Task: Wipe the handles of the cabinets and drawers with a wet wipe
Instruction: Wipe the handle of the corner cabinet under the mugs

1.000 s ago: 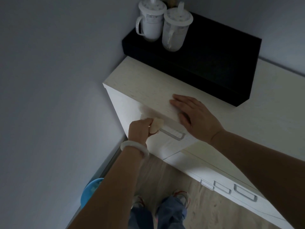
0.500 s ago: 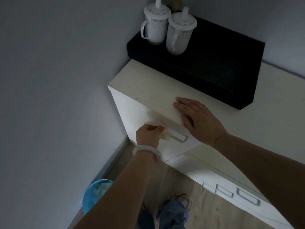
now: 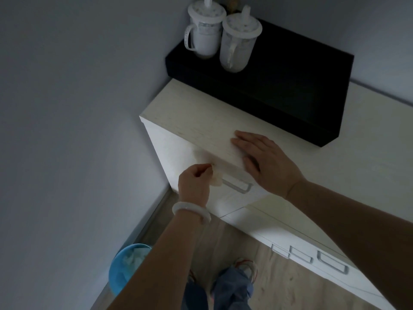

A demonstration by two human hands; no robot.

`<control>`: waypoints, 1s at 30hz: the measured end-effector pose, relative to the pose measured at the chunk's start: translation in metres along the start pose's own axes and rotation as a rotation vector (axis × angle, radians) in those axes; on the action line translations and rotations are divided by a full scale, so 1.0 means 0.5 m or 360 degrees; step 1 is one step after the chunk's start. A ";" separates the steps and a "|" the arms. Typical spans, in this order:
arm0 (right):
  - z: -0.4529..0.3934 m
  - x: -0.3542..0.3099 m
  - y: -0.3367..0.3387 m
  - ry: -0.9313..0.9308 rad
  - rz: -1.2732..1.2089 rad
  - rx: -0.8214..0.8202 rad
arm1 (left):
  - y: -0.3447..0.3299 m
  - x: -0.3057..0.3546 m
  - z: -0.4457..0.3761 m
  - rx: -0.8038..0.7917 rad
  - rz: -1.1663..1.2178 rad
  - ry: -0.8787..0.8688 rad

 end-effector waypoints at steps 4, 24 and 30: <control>-0.002 -0.002 0.000 -0.0002 0.0005 -0.0013 | -0.001 -0.005 0.010 0.0018 0.0118 0.0074; 0.000 -0.006 0.004 -0.0032 -0.0010 -0.0052 | -0.016 -0.008 0.026 0.0004 0.0592 0.0474; 0.000 -0.003 0.001 -0.0006 -0.0015 -0.0033 | 0.008 0.035 -0.016 0.0068 0.0619 0.0447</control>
Point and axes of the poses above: each hand's wrist, its own z-axis away from the middle knuckle, its own y-axis out of the back of the hand, x = y × z, the point moved 1 cm from there along -z, towards the middle knuckle, and after that the axes turned 11 degrees about -x, right-handed, at the moved point
